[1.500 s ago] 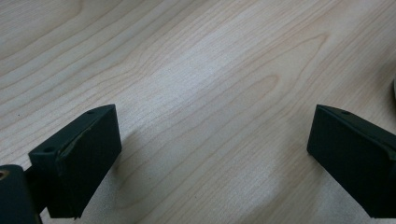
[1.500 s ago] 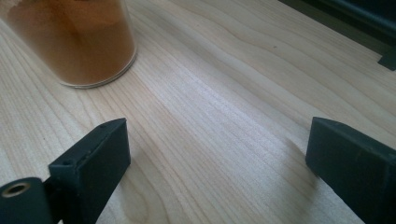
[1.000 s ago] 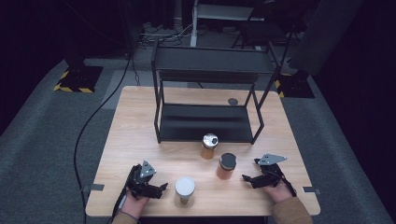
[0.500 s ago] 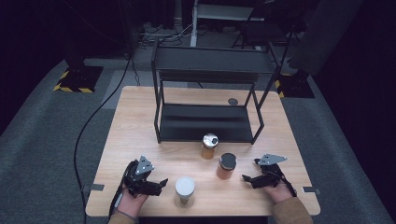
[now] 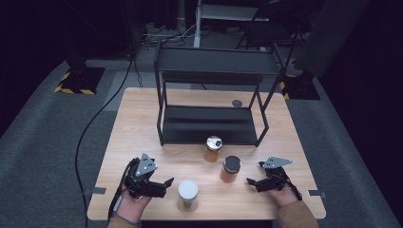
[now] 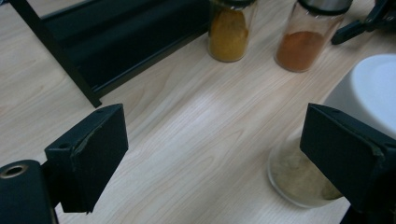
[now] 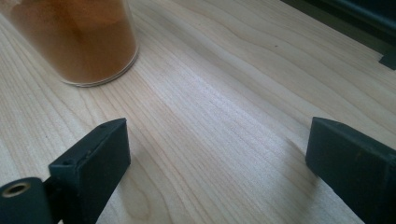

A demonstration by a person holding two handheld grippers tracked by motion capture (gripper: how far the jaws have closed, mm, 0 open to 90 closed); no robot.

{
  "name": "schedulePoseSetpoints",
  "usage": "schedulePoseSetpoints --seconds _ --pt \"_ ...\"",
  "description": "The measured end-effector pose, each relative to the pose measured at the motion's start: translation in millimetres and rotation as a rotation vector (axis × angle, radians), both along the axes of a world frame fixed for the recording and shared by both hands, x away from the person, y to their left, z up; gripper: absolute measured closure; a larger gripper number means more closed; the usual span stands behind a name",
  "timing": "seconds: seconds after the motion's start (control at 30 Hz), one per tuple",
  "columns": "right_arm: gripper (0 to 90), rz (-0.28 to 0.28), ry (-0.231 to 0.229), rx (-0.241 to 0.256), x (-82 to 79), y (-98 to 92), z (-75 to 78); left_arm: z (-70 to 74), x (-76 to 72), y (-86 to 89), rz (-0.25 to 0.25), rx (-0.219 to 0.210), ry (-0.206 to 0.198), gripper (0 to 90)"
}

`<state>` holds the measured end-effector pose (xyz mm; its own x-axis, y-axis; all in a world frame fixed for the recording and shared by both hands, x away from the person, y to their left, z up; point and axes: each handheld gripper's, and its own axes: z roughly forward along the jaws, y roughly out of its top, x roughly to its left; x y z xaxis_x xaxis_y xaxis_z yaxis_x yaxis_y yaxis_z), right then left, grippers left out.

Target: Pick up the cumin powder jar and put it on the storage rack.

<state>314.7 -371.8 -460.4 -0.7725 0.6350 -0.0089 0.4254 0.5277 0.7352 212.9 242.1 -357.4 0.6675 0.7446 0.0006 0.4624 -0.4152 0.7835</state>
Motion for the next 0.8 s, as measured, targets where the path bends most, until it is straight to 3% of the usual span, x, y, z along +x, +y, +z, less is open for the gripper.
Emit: schedulePoseSetpoints --seconds 0.4,0.8 --pt "6.2 0.0 0.0 0.0 0.0 0.0 0.0 22.4 -14.3 -10.2 -0.047 0.003 -0.046 7.3" --pt "6.2 0.0 0.0 0.0 -0.1 0.0 0.0 22.8 -17.2 -20.2 -0.088 -0.045 -0.057 6.9"
